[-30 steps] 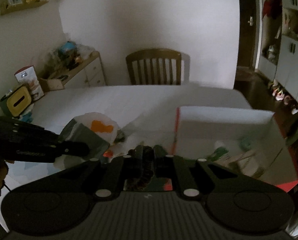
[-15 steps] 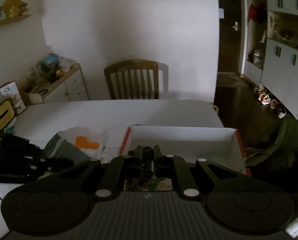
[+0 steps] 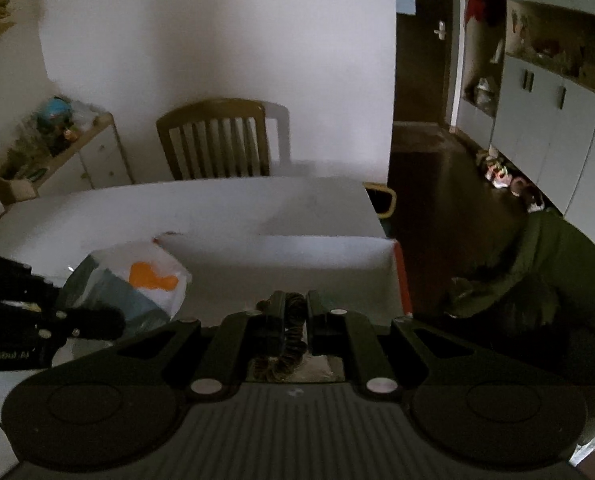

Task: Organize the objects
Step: 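Carry the plastic bag and black cord into the red shoebox with both grippers, then open both grippers to drop the bag and cord inside the box, then lift both tools out of the box and move them over the table, then grasp the white tooth-shaped toy with the left gripper while the right grasps the lime-green tube, then carry the white toy and green tube into the red shoebox with both grippers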

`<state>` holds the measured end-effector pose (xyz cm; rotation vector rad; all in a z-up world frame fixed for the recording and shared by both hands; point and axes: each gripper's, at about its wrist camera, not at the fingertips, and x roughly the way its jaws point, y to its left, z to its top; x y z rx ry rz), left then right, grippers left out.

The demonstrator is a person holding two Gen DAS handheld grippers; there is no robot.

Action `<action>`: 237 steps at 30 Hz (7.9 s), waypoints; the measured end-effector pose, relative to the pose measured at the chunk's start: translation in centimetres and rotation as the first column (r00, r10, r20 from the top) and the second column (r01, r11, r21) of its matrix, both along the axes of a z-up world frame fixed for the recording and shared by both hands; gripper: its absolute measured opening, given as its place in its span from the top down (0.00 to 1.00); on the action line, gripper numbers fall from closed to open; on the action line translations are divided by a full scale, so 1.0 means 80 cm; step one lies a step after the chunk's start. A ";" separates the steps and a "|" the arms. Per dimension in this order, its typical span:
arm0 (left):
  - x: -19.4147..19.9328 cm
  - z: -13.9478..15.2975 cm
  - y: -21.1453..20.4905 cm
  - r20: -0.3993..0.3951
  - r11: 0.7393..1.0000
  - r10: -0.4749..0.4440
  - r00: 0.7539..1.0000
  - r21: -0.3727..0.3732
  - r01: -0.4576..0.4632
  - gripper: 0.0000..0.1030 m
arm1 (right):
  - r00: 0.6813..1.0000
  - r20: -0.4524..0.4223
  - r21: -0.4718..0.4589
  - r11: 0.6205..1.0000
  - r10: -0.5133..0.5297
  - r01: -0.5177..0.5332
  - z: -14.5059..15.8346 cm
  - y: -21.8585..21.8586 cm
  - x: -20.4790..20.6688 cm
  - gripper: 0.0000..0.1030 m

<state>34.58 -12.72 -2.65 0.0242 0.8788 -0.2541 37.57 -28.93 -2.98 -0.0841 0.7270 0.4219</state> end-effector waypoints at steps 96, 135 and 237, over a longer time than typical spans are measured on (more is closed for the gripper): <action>-0.046 0.035 0.032 0.158 1.000 0.003 0.987 -0.017 -0.001 0.10 | 0.993 0.048 0.075 0.991 0.107 -0.110 0.027 0.007 -0.074 0.33; -0.188 0.005 0.330 0.199 0.963 0.269 0.942 -0.043 -0.266 0.00 | 0.977 0.042 0.095 0.972 0.210 -0.213 0.014 0.249 -0.196 0.11; -0.149 0.007 0.237 -0.006 0.973 0.161 0.987 -0.167 -0.160 0.50 | 0.982 -0.178 0.106 0.994 0.058 -0.039 -0.002 0.209 -0.137 0.85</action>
